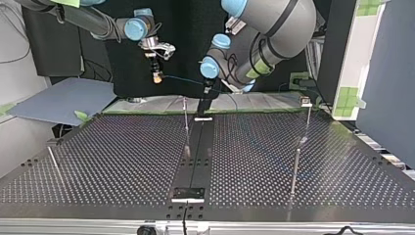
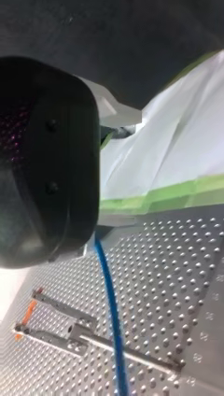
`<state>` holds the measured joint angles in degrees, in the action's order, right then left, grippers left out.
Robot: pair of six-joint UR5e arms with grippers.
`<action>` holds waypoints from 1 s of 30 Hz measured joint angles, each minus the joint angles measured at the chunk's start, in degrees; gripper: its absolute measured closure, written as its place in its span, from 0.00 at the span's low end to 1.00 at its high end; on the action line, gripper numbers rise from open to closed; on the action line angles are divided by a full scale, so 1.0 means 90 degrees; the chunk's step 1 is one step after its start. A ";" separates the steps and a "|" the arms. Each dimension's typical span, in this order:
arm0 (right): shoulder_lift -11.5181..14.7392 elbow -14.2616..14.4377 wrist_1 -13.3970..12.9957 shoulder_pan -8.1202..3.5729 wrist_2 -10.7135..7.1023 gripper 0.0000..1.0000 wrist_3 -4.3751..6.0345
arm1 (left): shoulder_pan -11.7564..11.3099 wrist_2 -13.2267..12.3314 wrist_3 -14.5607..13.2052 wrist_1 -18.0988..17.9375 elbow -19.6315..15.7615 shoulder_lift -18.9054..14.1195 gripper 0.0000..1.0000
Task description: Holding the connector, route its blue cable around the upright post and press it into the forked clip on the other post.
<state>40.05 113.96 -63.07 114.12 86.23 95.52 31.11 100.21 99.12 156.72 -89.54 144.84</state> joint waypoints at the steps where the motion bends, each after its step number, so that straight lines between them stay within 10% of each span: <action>1: 0.0000 -0.0015 0.0018 -0.0006 0.0000 1.00 0.0001 | 0.0001 -0.0032 0.0056 -0.0058 0.0000 0.0002 0.00; 13: 0.0000 -0.0105 0.0097 -0.0092 -0.0071 1.00 0.0028 | 0.0002 0.0353 0.0669 -0.0670 -0.0001 0.0004 0.00; 30: -0.0002 -0.0213 0.0167 -0.0145 -0.0823 1.00 0.0250 | 0.0075 0.1173 0.0987 -0.1492 -0.0039 0.0004 0.00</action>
<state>40.03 112.04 -61.57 112.82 78.82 97.78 31.79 110.76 108.00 143.29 -89.89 144.87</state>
